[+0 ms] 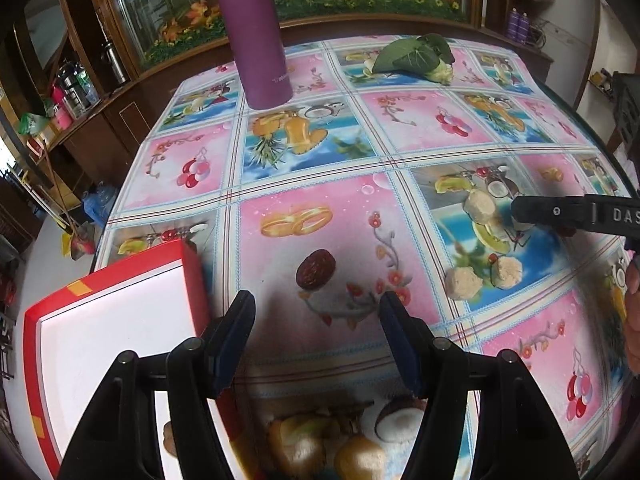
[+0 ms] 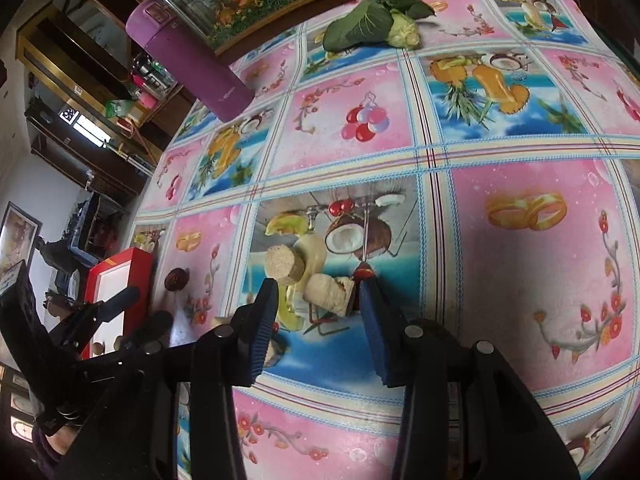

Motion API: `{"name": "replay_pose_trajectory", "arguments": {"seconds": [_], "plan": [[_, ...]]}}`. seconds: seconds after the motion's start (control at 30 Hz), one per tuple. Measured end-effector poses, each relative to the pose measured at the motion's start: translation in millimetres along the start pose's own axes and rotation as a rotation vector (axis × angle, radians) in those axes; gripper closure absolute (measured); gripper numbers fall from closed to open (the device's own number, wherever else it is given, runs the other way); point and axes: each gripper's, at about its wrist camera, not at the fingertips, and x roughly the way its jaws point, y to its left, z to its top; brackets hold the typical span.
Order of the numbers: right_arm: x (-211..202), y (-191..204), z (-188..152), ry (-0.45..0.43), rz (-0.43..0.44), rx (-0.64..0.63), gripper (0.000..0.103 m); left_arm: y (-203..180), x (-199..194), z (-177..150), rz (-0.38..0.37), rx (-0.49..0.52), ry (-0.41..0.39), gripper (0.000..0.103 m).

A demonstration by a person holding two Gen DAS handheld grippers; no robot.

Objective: Organize fruits
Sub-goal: 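Move both open tools back over the fruit on the table, then grasp a beige cube with the right tool while the left tool grasps a dark red date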

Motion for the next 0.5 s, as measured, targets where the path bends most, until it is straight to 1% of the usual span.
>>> {"name": "replay_pose_trajectory", "arguments": {"seconds": [0.07, 0.13, 0.27, 0.3, 0.37, 0.43, 0.5], "plan": [[0, 1, 0, -0.005, -0.005, -0.003, 0.059, 1, 4, 2, 0.0, -0.002, 0.002, 0.039], [1, 1, -1, -0.014, -0.013, -0.001, 0.063, 1, 8, 4, -0.001, -0.001, 0.006, 0.039], [1, 3, -2, -0.025, -0.039, -0.016, 0.066, 5, 17, 9, -0.006, -0.03, 0.023, 0.04], [1, 4, -2, -0.025, -0.043, -0.02, 0.066, 6, 18, 11, -0.01, -0.032, 0.022, 0.046], [1, 6, -2, -0.029, -0.055, -0.028, 0.066, 6, 19, 14, -0.019, -0.031, 0.02, 0.051], [1, 7, -3, -0.032, -0.065, -0.037, 0.067, 4, 22, 15, -0.026, -0.029, 0.029, 0.053], [2, 9, -4, -0.034, -0.08, -0.054, 0.068, 2, 28, 15, -0.034, -0.029, 0.051, 0.059]]}}
